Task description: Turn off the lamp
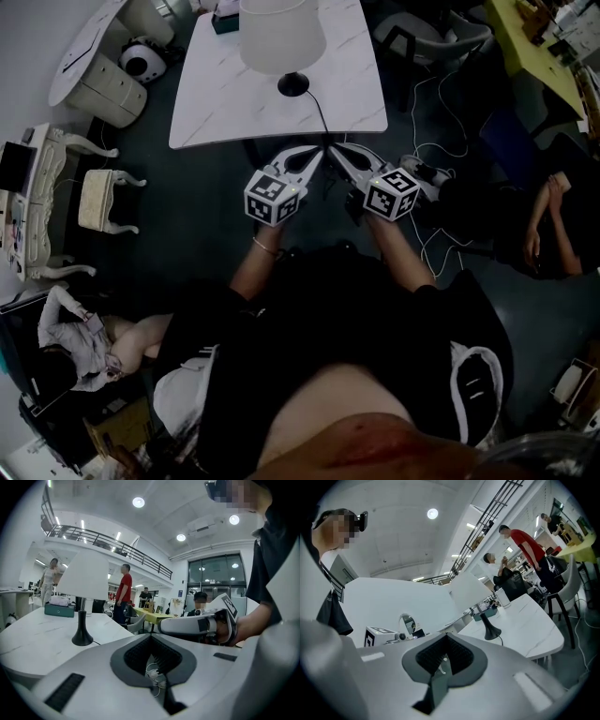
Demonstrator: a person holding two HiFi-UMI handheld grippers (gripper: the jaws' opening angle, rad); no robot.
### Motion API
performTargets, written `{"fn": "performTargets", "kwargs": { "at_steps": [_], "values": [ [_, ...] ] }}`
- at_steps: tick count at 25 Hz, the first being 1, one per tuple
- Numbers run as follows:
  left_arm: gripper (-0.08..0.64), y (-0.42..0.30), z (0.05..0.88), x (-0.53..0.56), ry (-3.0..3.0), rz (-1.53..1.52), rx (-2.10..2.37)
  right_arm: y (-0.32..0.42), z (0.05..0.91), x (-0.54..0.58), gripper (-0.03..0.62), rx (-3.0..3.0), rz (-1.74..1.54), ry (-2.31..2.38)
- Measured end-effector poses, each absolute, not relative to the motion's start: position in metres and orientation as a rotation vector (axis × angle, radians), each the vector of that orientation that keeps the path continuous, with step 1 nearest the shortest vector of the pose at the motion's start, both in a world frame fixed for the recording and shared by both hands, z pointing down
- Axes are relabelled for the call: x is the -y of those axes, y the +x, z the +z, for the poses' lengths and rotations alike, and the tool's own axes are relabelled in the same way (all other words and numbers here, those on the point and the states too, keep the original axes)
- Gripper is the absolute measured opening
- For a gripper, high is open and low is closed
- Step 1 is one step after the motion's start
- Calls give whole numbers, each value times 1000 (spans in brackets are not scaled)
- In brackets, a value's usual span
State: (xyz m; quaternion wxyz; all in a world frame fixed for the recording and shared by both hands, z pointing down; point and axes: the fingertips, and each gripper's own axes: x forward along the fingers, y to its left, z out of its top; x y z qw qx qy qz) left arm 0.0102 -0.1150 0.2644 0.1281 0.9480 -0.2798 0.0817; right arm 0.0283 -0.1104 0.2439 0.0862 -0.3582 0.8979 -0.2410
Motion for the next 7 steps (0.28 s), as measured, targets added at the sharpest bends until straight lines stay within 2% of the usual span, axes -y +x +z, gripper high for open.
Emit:
{"fn": "performTargets", "kwargs": {
  "at_steps": [7],
  "values": [
    [6,15,265,116,2774,254,813,32,246,113,0,-2665,-725,-1064]
  ]
}}
